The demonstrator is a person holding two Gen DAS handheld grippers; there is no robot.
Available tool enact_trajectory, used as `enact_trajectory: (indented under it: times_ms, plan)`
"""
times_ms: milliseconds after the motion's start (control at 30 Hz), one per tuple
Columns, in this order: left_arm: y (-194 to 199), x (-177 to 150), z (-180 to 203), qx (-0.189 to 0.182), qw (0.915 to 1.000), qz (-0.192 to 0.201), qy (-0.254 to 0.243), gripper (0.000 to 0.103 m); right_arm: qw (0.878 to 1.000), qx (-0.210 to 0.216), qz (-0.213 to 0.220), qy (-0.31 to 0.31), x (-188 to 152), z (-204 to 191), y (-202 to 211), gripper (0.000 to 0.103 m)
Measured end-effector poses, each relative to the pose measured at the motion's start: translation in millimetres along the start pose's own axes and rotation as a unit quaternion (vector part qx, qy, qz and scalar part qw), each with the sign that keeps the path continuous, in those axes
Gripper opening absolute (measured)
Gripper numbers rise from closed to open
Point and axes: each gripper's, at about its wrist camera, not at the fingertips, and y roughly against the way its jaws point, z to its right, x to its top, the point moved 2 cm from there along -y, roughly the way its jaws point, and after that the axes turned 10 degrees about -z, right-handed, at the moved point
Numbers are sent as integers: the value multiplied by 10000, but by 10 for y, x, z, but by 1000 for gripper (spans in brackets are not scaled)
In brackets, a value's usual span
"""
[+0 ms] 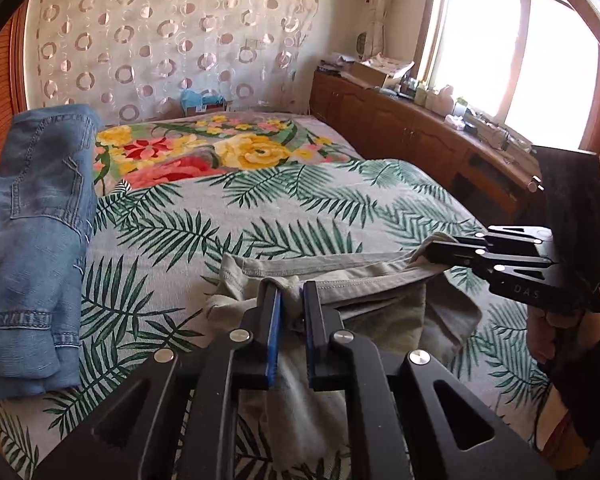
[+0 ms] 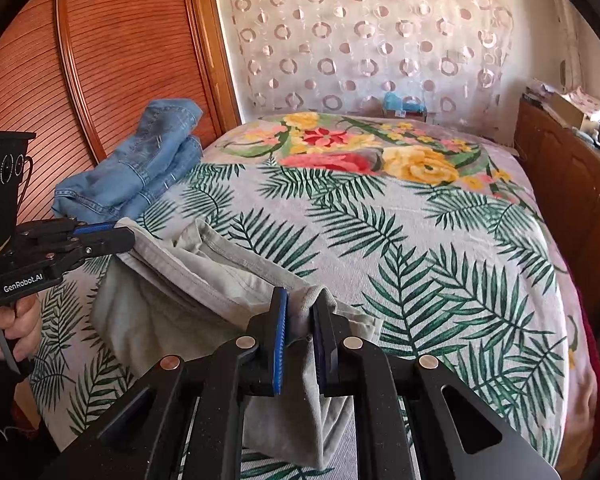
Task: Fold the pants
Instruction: 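Lift the gripped edge with both grippers and fold it over, then lay the fold down, open both grippers and withdraw them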
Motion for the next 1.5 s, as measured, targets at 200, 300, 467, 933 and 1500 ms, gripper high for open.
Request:
enact_trajectory:
  times_ms: [200, 300, 467, 933, 1500]
  plan:
    - [-109, 5, -56, 19, 9999, -122, 71, 12, 10000, -35, -84, 15, 57, 8, -112, 12]
    - [-118, 15, -72, 12, 9999, -119, 81, 12, 9999, -85, -139, 44, 87, 21, -181, 12]
    - [-117, 31, -78, 13, 9999, -102, 65, 18, 9998, -113, -164, 43, 125, 25, -258, 12]
    - [-98, -7, -106, 0, 10000, -68, 56, 78, 9996, -248, 89, -81, 125, 135, -28, 32]
    - [-307, -28, -333, 379, 9983, -319, 292, 78, 9965, -413, -556, 458, 135, 61, -237, 35]
